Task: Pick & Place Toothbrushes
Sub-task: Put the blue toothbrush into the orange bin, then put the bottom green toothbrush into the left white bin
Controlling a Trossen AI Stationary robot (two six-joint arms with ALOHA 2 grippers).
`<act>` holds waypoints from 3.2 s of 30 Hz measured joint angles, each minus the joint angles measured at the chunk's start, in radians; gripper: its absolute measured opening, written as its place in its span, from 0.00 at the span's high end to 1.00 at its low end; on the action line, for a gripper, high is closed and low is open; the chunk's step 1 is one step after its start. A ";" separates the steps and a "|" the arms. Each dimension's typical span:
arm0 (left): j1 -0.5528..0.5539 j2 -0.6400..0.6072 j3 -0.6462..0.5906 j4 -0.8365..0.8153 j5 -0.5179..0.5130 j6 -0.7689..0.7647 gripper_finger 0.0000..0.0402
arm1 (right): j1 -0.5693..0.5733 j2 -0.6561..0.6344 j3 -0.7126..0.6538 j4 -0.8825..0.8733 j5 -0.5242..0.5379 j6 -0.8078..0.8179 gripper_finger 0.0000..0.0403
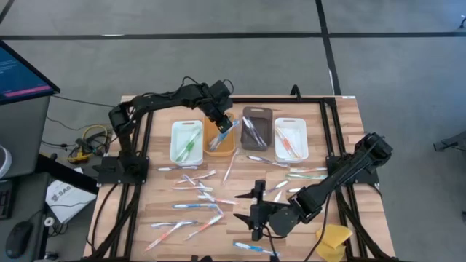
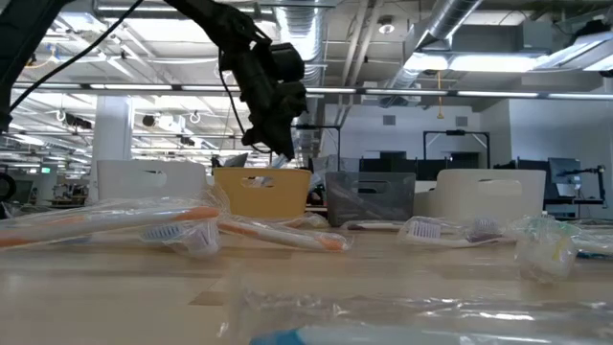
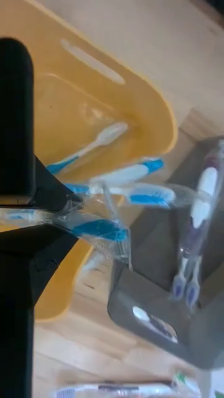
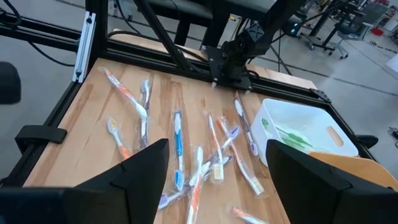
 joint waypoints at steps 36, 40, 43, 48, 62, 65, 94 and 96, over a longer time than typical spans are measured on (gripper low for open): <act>0.011 0.003 0.000 -0.011 -0.008 -0.053 0.70 | 0.000 0.000 0.000 -0.001 0.000 0.000 0.34; 0.011 0.002 -0.001 -0.010 -0.009 -0.054 0.63 | 0.000 0.000 0.000 -0.001 0.000 0.000 0.34; 0.011 -0.001 -0.001 -0.008 -0.010 -0.053 0.59 | 0.002 0.000 0.000 -0.001 -0.001 0.000 0.34; 0.015 -0.078 -0.002 -0.007 -0.004 -0.057 0.56 | 0.016 0.000 0.000 -0.001 -0.001 0.000 0.34; -0.154 -0.505 -0.158 0.030 -0.006 0.007 0.57 | 0.048 0.000 0.000 0.000 -0.002 0.007 0.34; -0.233 -0.597 -0.277 0.106 -0.006 0.007 0.57 | 0.048 0.000 0.000 0.000 -0.003 0.031 0.34; -0.711 -0.846 -0.975 1.072 -0.008 -0.073 0.57 | 0.049 0.000 0.001 -0.589 -0.477 0.805 0.34; -0.711 -0.846 -0.979 1.081 -0.008 -0.073 0.57 | 0.041 0.000 0.001 -0.672 -0.521 0.902 0.34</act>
